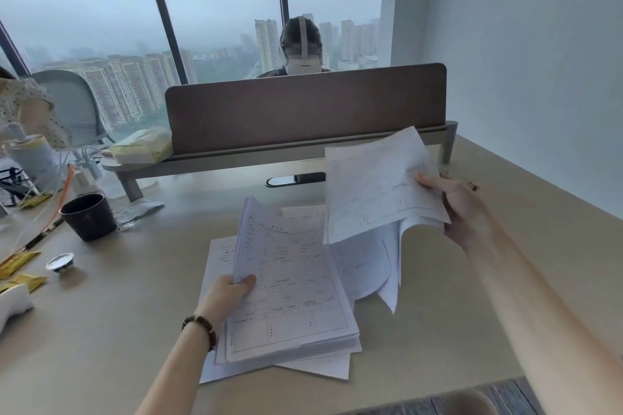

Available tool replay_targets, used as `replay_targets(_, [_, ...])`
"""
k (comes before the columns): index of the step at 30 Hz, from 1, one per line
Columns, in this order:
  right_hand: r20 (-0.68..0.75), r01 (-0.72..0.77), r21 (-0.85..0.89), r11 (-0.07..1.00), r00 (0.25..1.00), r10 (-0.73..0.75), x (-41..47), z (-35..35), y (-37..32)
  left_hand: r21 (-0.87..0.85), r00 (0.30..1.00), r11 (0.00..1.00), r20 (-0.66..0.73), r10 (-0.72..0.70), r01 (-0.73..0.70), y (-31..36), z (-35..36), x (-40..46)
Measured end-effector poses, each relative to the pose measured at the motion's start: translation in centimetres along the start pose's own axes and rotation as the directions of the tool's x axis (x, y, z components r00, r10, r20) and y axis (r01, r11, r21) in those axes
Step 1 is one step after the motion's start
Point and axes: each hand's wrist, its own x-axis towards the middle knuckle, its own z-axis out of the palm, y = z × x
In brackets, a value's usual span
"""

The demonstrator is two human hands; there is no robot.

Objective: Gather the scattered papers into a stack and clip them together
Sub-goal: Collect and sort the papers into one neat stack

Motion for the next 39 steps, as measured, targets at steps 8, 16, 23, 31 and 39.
replay_targets(8, [0.163,0.144,-0.001,0.99,0.976,-0.142,-1.2,4.5,-4.5,-0.017,1.0,1.0,0.004,-0.003,0.003,0.2,0.0,-0.3])
replay_targets(16, [0.203,0.087,0.153,0.984,0.972,-0.117,-1.3,3.1,-4.0,-0.011,1.0,1.0,0.004,0.0,0.0,0.0,-0.2,-0.3])
replay_targets(23, [-0.364,-0.149,-0.477,0.866,0.93,-0.04,0.2,-1.8,2.7,-0.007,1.0,1.0,-0.018,-0.002,0.002,0.1,0.1,-0.2])
replay_targets(31, [-0.305,-0.318,-0.89,0.326,0.948,0.093,-1.0,-4.3,6.2,-0.034,1.0,0.999,-0.014,0.001,-0.002,0.5,0.3,-0.8])
replay_targets(39, [-0.304,-0.311,-0.889,0.336,0.95,0.075,-1.1,-4.4,6.4,-0.016,1.0,1.0,-0.011,-0.003,0.003,0.1,0.1,-0.4])
